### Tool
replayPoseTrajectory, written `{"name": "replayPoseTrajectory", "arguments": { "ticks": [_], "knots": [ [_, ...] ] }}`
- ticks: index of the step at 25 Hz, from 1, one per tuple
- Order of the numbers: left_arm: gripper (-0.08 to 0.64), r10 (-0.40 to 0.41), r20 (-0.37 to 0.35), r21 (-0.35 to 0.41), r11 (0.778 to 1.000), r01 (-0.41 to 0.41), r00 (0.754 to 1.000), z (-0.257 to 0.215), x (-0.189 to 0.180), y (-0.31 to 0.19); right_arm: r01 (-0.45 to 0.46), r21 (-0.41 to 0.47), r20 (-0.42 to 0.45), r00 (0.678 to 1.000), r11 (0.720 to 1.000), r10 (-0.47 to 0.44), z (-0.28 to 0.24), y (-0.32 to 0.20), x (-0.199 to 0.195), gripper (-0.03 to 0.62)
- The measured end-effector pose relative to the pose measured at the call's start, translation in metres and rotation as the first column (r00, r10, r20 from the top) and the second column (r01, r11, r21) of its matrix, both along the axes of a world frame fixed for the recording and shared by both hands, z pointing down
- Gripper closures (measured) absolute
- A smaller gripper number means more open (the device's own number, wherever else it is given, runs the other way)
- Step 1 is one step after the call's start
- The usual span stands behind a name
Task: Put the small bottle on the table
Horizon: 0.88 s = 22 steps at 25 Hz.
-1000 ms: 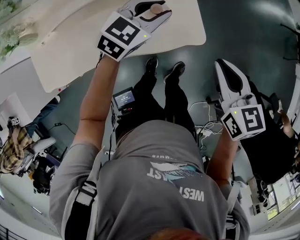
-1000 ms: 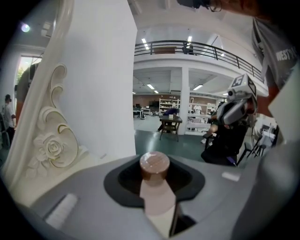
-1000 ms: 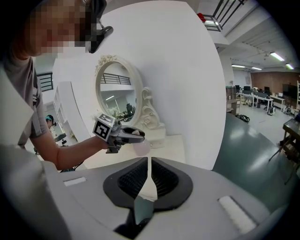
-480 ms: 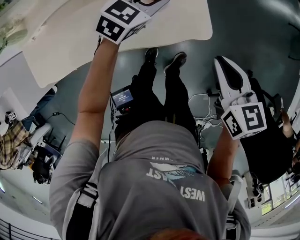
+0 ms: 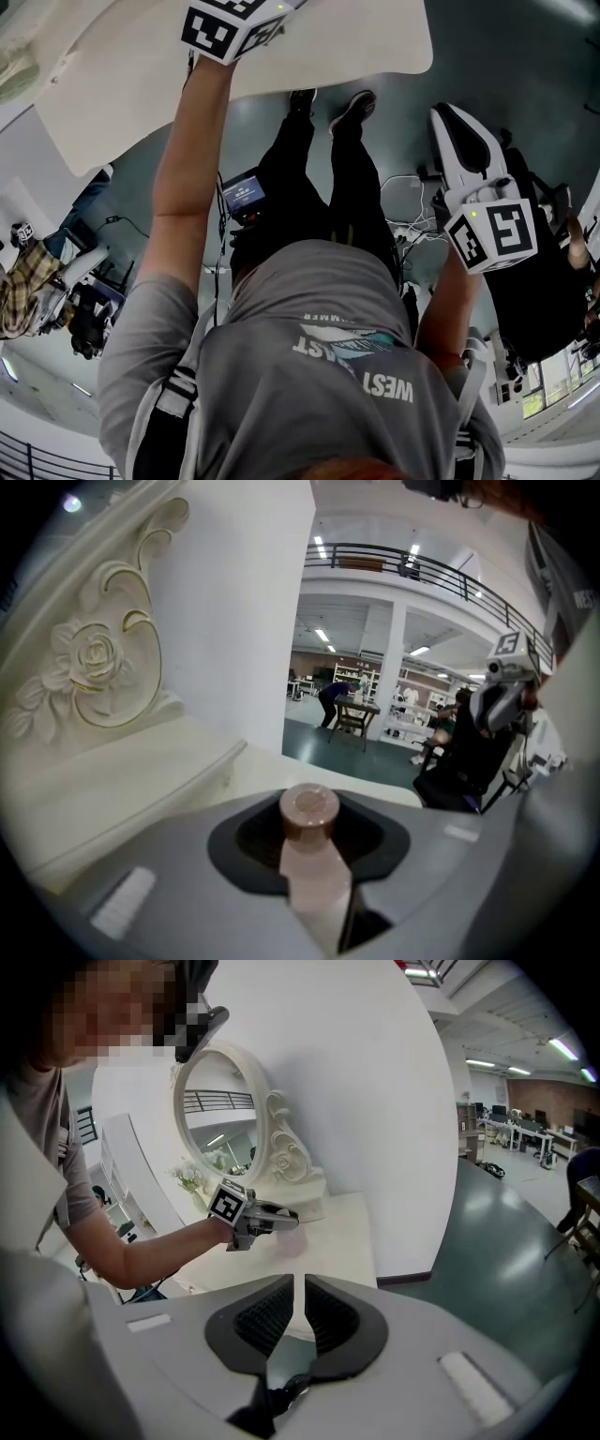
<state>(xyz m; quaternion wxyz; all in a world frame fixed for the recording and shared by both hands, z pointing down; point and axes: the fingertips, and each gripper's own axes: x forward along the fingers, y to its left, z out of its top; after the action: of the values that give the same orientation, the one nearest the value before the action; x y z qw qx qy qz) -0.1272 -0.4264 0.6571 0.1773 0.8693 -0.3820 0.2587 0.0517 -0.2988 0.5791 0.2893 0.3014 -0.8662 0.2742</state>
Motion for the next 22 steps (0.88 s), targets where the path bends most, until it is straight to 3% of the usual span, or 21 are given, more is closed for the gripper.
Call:
{"name": "replayPoseTrajectory", "arguments": {
  "ticks": [22],
  "knots": [
    [0.437,-0.014,0.001,0.022,1.000,0.014,1.000,0.008,0.004,-0.009,-0.039,0.003,-0.003,0.999,0.999,0.039,-0.002,-0.007,0.012,0.546]
  ]
}}
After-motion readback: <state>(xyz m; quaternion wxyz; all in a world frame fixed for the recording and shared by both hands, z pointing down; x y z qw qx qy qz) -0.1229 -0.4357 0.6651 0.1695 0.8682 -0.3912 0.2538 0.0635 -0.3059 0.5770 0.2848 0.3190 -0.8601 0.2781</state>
